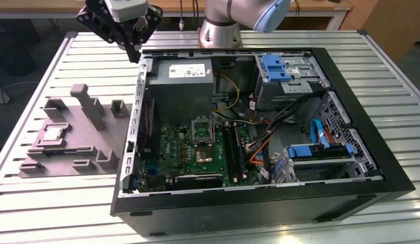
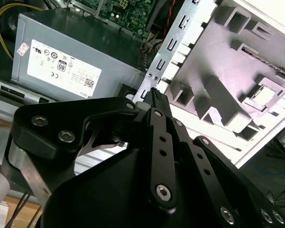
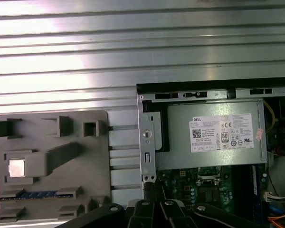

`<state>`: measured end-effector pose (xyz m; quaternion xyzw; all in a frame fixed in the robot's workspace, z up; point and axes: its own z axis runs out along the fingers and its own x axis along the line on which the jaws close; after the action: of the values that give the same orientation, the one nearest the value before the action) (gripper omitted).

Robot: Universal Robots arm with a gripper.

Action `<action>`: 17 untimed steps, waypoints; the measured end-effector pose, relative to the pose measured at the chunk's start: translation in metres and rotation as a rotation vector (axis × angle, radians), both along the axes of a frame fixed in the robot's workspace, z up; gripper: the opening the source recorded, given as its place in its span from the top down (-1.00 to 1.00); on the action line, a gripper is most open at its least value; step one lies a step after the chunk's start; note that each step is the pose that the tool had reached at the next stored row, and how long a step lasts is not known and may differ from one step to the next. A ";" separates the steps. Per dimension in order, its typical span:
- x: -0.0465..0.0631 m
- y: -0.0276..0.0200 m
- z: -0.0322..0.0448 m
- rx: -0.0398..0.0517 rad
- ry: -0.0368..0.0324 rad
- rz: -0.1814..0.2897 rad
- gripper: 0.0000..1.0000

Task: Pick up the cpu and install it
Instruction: 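Reach for the cpu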

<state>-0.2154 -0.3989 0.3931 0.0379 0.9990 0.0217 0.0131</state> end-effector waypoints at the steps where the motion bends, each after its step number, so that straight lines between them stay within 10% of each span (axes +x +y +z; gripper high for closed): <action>1: -0.001 0.0000 0.0000 0.0000 0.0000 0.000 0.79; 17: -0.011 0.0000 -0.0001 0.0001 0.0000 0.000 0.79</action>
<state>-0.2268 -0.3989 0.3931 0.0379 0.9990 0.0217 0.0131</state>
